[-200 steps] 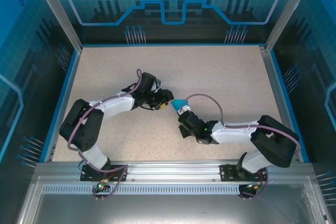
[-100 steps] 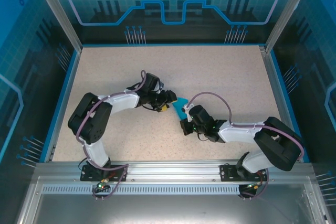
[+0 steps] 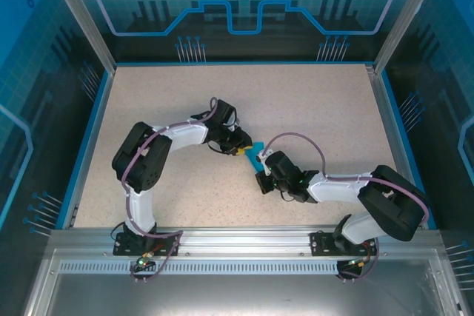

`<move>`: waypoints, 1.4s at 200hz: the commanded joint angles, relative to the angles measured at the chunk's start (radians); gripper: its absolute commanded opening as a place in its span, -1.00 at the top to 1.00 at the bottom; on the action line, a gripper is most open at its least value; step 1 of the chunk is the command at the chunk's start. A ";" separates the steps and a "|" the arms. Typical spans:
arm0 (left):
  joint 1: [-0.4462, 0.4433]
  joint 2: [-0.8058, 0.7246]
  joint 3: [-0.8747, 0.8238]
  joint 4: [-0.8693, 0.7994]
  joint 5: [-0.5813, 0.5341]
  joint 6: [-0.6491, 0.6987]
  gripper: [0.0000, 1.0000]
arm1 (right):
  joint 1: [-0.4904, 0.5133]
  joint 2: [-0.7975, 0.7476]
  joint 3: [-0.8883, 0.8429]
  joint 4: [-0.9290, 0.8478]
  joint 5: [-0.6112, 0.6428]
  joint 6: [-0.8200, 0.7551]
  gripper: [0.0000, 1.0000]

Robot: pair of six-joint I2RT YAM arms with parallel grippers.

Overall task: Fold a paper plane with a square sheet of paper (pick it up from the middle)
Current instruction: Fold the wing for the fifth time at the center of the table.

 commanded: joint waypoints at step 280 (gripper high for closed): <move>-0.005 -0.033 0.028 -0.104 -0.004 0.015 0.72 | 0.274 0.177 0.241 -0.306 0.536 0.019 0.97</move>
